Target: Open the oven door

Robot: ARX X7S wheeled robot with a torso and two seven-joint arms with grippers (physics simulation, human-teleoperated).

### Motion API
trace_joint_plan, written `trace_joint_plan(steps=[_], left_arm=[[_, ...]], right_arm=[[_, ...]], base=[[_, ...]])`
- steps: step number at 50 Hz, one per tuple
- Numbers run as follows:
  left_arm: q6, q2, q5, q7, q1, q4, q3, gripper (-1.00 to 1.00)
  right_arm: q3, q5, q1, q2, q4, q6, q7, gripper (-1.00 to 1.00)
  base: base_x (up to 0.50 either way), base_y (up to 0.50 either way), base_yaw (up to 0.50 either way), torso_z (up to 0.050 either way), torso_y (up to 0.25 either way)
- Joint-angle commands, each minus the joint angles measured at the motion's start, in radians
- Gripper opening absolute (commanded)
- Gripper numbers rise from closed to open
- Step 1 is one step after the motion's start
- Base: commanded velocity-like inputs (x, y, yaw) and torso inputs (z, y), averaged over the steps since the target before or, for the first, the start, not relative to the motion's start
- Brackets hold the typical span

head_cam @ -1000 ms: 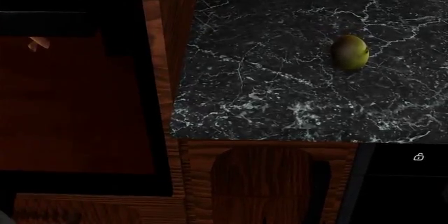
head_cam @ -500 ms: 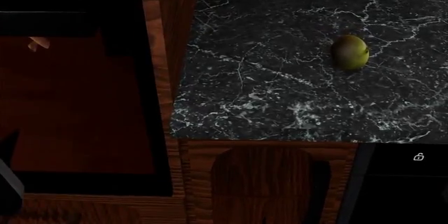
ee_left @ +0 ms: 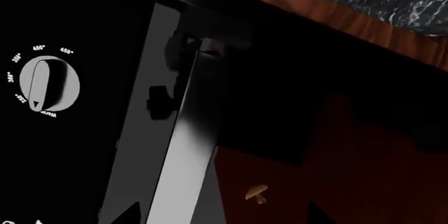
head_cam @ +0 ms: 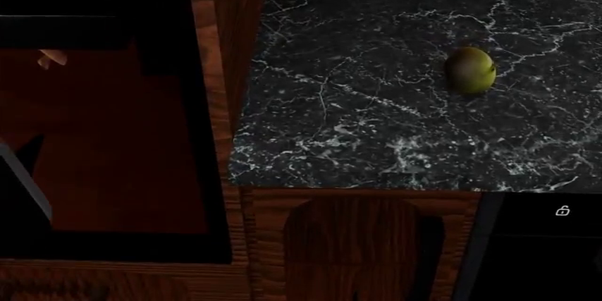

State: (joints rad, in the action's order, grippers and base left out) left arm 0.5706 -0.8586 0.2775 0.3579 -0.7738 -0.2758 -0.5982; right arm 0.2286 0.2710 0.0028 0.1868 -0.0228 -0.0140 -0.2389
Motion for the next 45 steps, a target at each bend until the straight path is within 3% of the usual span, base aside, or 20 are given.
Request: trace_joint_plan(steps=[1, 45], left_arm=[[-0.104, 0.042, 0.012, -0.002, -0.072, 0.142, -0.039, 1.0], [-0.236, 0.145, 0.069, 0.039, -0.27, 0.47, -0.133, 1.0]], right_arm=[[0.005, 0.004, 0.009, 0.004, 0.002, 0.006, -0.008, 1.0], [0.019, 0.023, 0.015, 0.02, 0.012, -0.011, -0.024, 1.0]], base=[[0.0, 0.0, 0.0, 0.0, 0.0], [0.0, 0.0, 0.0, 0.0, 0.0]])
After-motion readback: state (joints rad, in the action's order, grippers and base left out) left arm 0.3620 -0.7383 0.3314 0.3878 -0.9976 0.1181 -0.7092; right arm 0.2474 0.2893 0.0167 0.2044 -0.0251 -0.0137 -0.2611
